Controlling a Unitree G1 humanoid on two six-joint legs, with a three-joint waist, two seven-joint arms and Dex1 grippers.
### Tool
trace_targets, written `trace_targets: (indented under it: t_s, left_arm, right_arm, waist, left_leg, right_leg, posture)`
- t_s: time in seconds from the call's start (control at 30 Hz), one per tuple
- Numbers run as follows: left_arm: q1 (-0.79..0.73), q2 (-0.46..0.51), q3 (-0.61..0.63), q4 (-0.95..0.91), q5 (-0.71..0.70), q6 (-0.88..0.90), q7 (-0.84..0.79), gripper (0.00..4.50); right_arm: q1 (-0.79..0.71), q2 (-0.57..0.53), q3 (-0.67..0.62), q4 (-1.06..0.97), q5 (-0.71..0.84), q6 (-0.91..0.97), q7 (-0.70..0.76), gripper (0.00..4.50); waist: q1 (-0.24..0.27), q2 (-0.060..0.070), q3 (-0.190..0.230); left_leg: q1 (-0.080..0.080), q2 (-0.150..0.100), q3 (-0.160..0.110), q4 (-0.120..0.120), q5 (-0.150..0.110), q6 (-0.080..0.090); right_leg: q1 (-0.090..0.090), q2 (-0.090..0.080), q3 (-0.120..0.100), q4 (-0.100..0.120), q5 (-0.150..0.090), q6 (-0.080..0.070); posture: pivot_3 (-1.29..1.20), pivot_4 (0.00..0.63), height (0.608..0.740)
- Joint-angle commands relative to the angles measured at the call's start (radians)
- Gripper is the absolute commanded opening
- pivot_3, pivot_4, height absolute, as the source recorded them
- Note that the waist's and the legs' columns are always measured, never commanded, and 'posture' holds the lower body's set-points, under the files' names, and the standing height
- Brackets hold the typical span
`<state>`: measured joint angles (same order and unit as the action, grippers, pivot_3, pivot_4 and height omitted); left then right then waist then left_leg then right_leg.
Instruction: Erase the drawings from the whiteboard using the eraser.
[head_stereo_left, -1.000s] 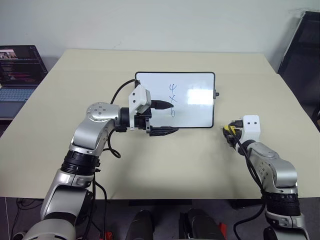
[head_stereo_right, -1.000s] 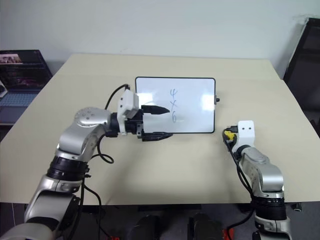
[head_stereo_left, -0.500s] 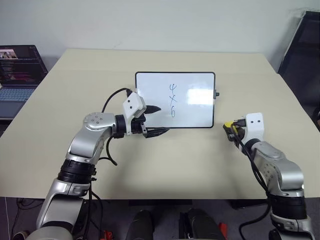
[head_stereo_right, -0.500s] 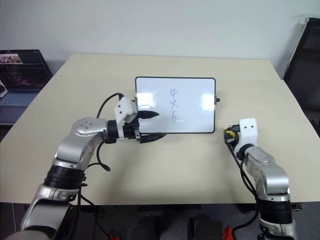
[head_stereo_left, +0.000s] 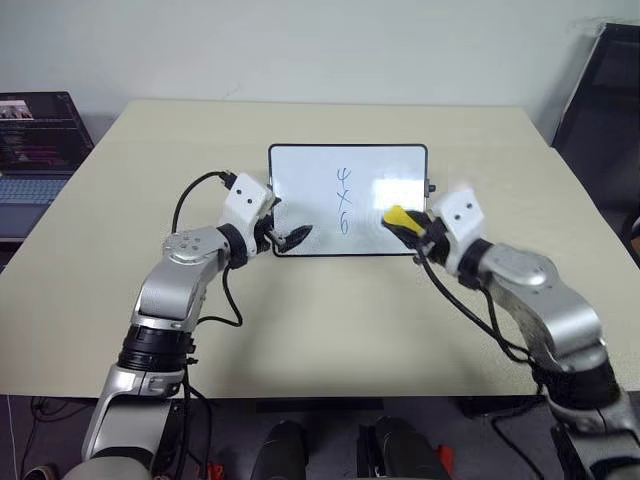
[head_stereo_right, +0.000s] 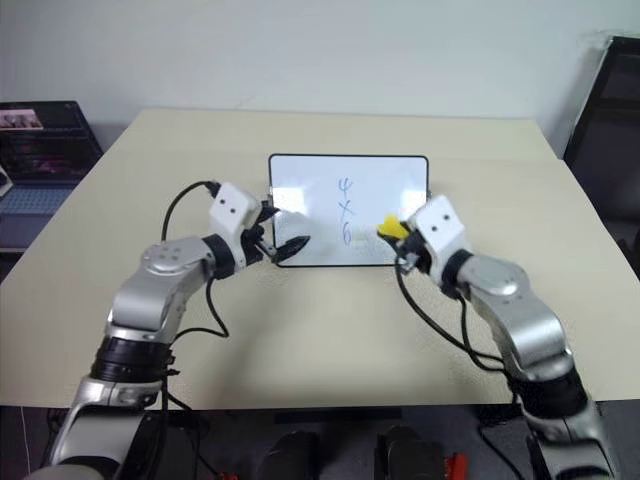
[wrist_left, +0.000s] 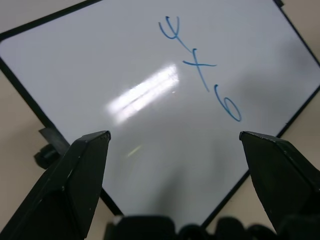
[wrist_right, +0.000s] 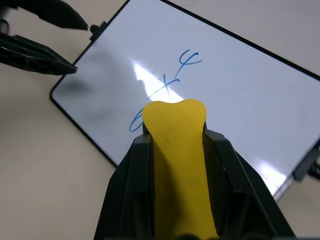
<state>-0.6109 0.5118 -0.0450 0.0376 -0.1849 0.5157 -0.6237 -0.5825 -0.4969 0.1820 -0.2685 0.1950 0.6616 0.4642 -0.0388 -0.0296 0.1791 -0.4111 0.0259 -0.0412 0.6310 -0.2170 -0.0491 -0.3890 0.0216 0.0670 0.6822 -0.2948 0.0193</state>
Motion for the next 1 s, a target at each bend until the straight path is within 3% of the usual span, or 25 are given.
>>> trace_targets:
  t_s: [0.03,0.23,0.43,0.73,1.0]
  left_arm:
    - [-0.045,-0.009,-0.005,-0.045,0.018,0.026,0.027,4.50]
    - [-0.072,-0.026,-0.027,-0.082,0.026,0.076,0.041,4.50]
    - [-0.070,-0.026,-0.025,-0.103,0.018,0.096,0.040,4.50]
    - [-0.073,-0.021,-0.018,-0.088,-0.001,0.099,0.016,4.50]
    - [-0.074,-0.016,-0.021,-0.092,0.002,0.096,-0.002,4.50]
  right_arm:
    - [-0.115,0.021,0.028,0.140,-0.056,-0.092,0.041,0.99]
    - [-0.422,0.148,0.098,0.588,-0.182,-0.294,0.039,0.99]
    - [-0.546,0.246,0.103,0.860,-0.268,-0.457,-0.001,0.99]
    - [-0.624,0.281,0.102,1.104,-0.368,-0.562,-0.053,0.99]
    - [-0.569,0.260,0.143,1.054,-0.405,-0.521,0.100,0.99]
  waist:
    - [0.006,0.000,0.000]
    - [0.004,0.000,0.000]
    - [0.005,0.000,0.000]
    - [0.005,0.000,0.000]
    - [0.005,0.000,0.000]
  left_leg:
    - [0.000,0.000,0.000,0.000,0.000,0.000]
    - [-0.003,0.000,0.000,-0.001,0.000,0.000]
    - [-0.003,0.000,-0.001,-0.001,0.000,0.000]
    - [-0.004,-0.001,-0.002,-0.001,0.000,0.000]
    - [-0.004,-0.001,-0.001,0.000,0.000,0.000]
  right_leg:
    - [0.000,0.000,0.000,0.000,0.000,0.000]
    - [-0.002,-0.005,-0.002,0.000,0.000,-0.001]
    - [-0.003,-0.006,-0.002,0.000,0.000,-0.001]
    - [-0.004,-0.007,-0.002,0.000,0.000,-0.001]
    - [-0.004,-0.007,-0.002,0.002,0.000,-0.001]
  posture:
    - [0.00,0.150,0.740]
    - [0.00,0.150,0.740]
    - [0.00,0.150,0.740]
    - [0.00,0.150,0.740]
    - [0.00,0.150,0.740]
